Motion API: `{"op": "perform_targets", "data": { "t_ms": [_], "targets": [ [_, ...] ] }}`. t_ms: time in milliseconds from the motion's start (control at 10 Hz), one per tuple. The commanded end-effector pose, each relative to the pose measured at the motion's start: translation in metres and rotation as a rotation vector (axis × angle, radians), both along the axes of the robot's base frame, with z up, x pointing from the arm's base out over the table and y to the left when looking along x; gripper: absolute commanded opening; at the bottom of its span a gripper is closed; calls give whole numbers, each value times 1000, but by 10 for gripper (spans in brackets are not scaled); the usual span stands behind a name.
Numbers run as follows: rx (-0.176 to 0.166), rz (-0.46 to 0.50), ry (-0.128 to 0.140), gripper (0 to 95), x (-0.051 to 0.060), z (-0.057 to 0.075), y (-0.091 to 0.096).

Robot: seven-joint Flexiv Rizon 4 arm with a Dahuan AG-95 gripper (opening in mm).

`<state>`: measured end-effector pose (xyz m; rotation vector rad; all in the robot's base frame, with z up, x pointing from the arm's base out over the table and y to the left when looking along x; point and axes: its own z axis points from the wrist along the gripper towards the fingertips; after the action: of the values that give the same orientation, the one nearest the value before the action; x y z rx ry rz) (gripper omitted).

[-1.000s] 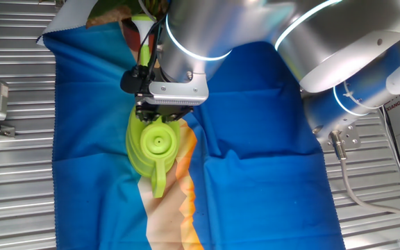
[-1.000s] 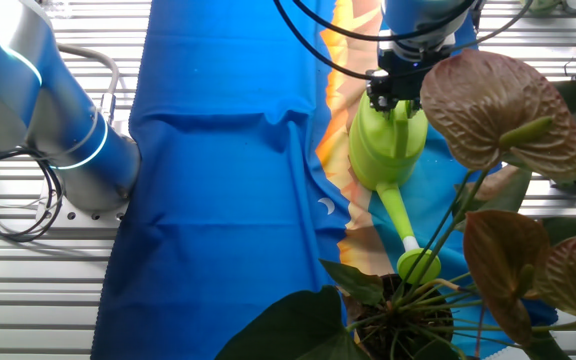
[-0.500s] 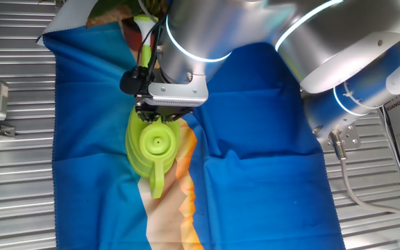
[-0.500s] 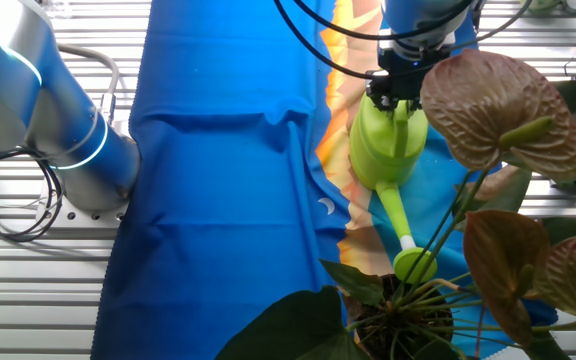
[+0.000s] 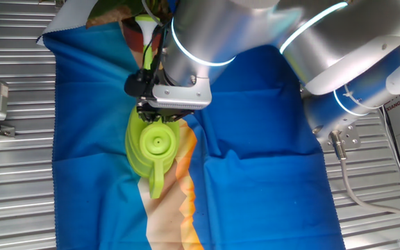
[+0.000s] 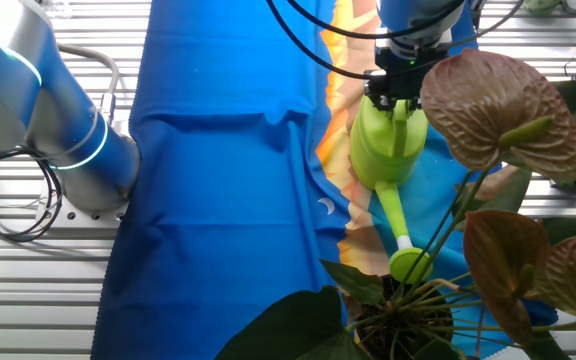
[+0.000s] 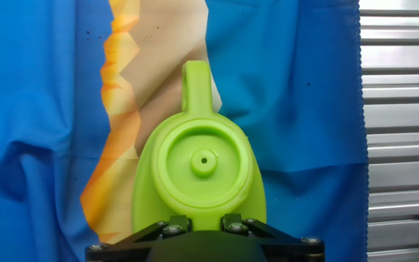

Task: Water the plant

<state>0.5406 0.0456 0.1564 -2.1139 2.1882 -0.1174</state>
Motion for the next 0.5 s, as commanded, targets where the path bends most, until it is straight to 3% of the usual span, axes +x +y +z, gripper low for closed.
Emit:
{"op": "perform_targets", "data": {
  "t_ms": [100, 500],
  "targets": [
    [-8, -8, 1, 0, 1, 0, 1],
    [-9, -23, 7, 0, 0, 2, 1]
  ]
}}
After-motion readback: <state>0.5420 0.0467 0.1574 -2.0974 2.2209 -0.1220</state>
